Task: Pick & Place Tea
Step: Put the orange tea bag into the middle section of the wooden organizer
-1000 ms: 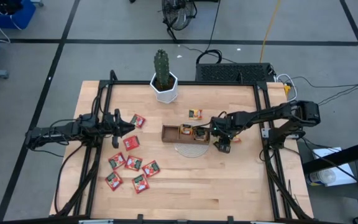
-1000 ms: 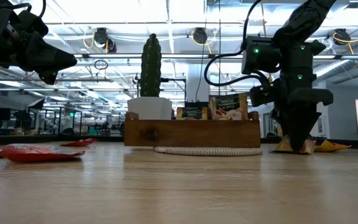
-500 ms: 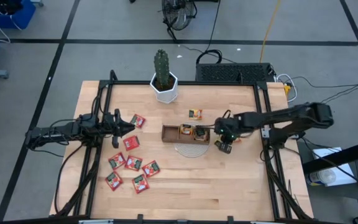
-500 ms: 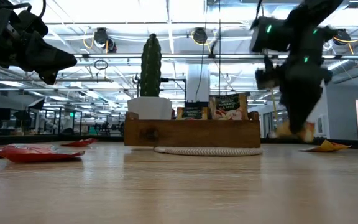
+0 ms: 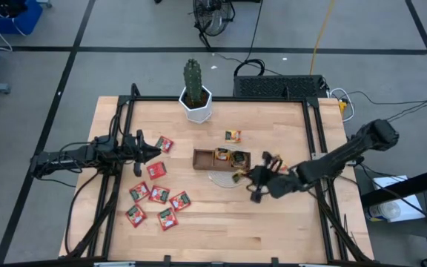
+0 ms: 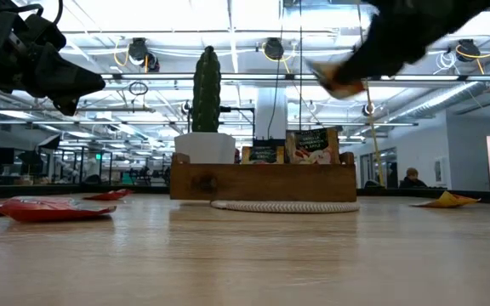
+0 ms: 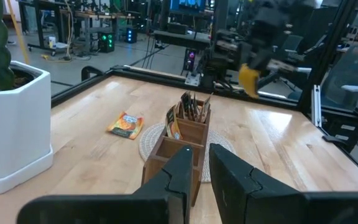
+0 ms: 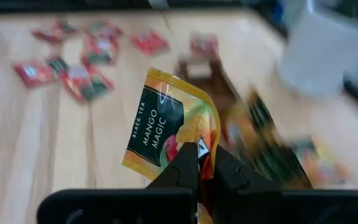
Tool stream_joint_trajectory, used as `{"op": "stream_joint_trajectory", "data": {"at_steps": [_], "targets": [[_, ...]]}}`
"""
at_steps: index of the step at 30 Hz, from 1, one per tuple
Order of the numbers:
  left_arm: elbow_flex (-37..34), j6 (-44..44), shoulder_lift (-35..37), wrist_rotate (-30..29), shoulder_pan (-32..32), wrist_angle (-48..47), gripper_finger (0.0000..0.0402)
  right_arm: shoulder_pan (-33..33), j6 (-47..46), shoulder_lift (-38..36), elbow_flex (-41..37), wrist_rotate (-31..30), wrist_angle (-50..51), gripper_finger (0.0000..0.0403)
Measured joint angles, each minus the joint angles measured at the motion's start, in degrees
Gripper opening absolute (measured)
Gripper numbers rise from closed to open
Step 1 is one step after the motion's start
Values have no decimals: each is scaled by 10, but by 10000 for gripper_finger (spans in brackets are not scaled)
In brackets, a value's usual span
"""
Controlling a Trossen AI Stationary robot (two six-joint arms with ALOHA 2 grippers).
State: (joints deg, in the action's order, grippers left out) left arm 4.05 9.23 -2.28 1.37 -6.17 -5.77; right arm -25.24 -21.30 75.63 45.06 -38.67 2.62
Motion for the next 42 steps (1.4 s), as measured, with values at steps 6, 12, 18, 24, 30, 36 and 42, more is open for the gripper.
{"op": "stream_joint_trajectory", "data": {"at_steps": [6, 12, 18, 24, 30, 36, 42], "targets": [[0, 0, 0, 0, 0, 0, 58, 28, 183, 168, 0, -3, -327, 1], [0, 0, 0, 0, 0, 0, 58, 83, 286, 316, 0, -20, -646, 2], [0, 0, 0, 0, 0, 0, 58, 127, 257, 381, 0, -94, -680, 2], [0, 0, 0, 0, 0, 0, 58, 142, 232, 411, 13, -93, -677, 3], [0, 0, 0, 0, 0, 0, 58, 138, 281, 415, 25, -94, -658, 3], [0, 0, 0, 0, 0, 0, 58, 120, 349, 414, 25, -138, -652, 4], [0, 0, 0, 0, 0, 0, 58, 102, 420, 412, 25, -216, -629, 11]]}}
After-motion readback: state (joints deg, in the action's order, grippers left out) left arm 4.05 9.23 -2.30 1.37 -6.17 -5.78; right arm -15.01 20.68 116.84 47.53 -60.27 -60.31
